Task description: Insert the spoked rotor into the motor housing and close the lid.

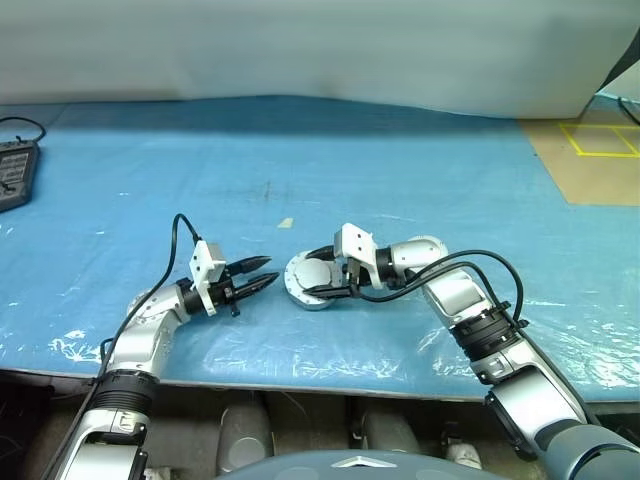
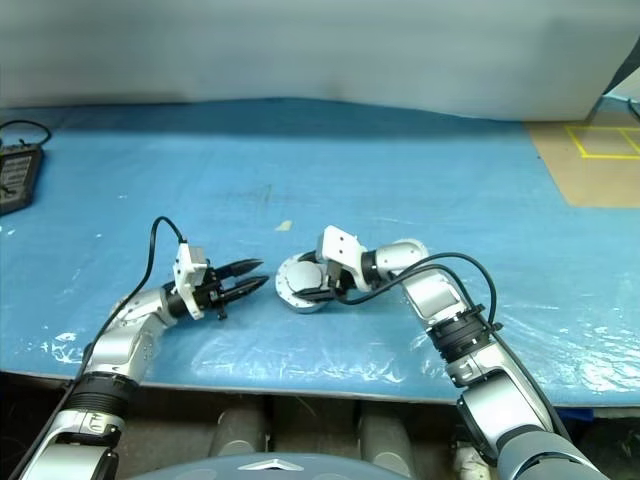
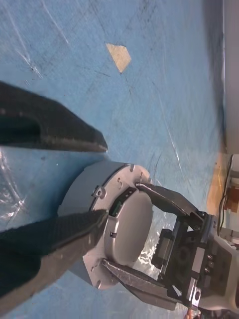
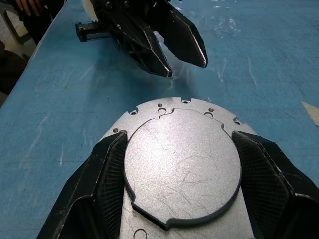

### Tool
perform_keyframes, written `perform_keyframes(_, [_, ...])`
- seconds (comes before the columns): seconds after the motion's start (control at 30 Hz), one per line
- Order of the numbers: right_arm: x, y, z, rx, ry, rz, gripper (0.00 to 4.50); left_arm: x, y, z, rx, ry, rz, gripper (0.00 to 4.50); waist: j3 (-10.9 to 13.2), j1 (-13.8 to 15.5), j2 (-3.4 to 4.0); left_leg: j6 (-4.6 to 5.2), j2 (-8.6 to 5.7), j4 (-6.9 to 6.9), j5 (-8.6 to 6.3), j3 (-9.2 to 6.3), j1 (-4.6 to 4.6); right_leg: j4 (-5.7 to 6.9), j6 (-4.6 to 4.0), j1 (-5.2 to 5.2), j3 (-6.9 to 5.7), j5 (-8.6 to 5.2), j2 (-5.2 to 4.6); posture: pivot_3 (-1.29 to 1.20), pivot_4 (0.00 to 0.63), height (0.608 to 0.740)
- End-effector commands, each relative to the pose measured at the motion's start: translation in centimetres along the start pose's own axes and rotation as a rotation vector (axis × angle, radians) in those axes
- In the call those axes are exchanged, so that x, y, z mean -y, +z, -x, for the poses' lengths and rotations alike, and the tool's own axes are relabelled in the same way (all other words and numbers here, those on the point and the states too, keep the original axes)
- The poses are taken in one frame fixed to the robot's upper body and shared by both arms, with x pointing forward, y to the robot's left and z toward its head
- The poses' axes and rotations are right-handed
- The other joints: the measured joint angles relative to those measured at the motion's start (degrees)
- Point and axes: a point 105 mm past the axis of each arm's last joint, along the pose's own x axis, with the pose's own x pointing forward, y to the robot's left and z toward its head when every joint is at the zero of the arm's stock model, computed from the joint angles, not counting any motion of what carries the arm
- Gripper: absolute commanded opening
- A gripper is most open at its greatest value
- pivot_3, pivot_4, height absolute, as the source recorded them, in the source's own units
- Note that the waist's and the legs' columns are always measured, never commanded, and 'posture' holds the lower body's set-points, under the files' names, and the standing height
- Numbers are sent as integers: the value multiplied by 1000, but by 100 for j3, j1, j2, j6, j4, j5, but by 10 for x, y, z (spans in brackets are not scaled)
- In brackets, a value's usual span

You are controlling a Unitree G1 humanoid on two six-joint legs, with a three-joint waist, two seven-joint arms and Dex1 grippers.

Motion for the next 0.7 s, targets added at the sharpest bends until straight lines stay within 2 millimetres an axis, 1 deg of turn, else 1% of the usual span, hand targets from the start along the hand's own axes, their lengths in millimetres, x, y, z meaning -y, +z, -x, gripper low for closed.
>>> perform_keyframes(0.03, [-3, -28, 2, -110, -15, -61, 2966, 3, 14, 0, 42, -27, -24, 450, 0, 0, 0, 0, 0, 0, 0, 0, 0, 0, 0, 0, 0, 0, 0, 0, 150, 740])
perform_keyframes(0.07, [-3, -28, 2, -110, -17, -62, 2966, 4, 14, -1, 45, -33, -23, 136, 0, 0, 0, 0, 0, 0, 0, 0, 0, 1, 0, 0, 0, 0, 0, 0, 150, 740])
perform_keyframes(0.1, [-3, -28, 2, -111, -18, -62, 2966, 5, 15, -2, 49, -39, -20, 58, 0, 1, 0, 0, 0, 0, 0, 0, 0, 1, 0, 0, 0, 0, -1, 0, 150, 740])
perform_keyframes(0.33, [-3, -29, 3, -116, -21, -59, 2966, 9, 25, -11, 100, -39, -8, 58, -1, 1, 0, 1, -1, 0, 0, 0, -1, -1, 0, 0, 1, 0, -1, 0, 150, 740])
perform_keyframes(0.43, [-2, -29, 3, -117, -24, -56, 2966, 14, 20, -14, 65, -65, -6, 58, -1, 0, 1, 0, 0, -3, 0, 0, 0, -1, 0, 0, 0, 0, -1, 0, 150, 740])
perform_keyframes(0.53, [-1, -30, 4, -118, -30, -53, 2966, 19, 6, -16, -5, -82, -11, 58, -1, 0, 1, 1, -1, -3, 0, 0, 0, -3, 0, 0, 1, 0, -1, 0, 150, 740])
perform_keyframes(0.7, [-1, -28, 6, -117, -36, -48, 2966, 22, -6, -14, -72, -85, -16, 58, -1, 3, 0, 1, -1, -7, -1, 0, 0, -7, 1, 0, 1, -1, -1, 0, 150, 740])
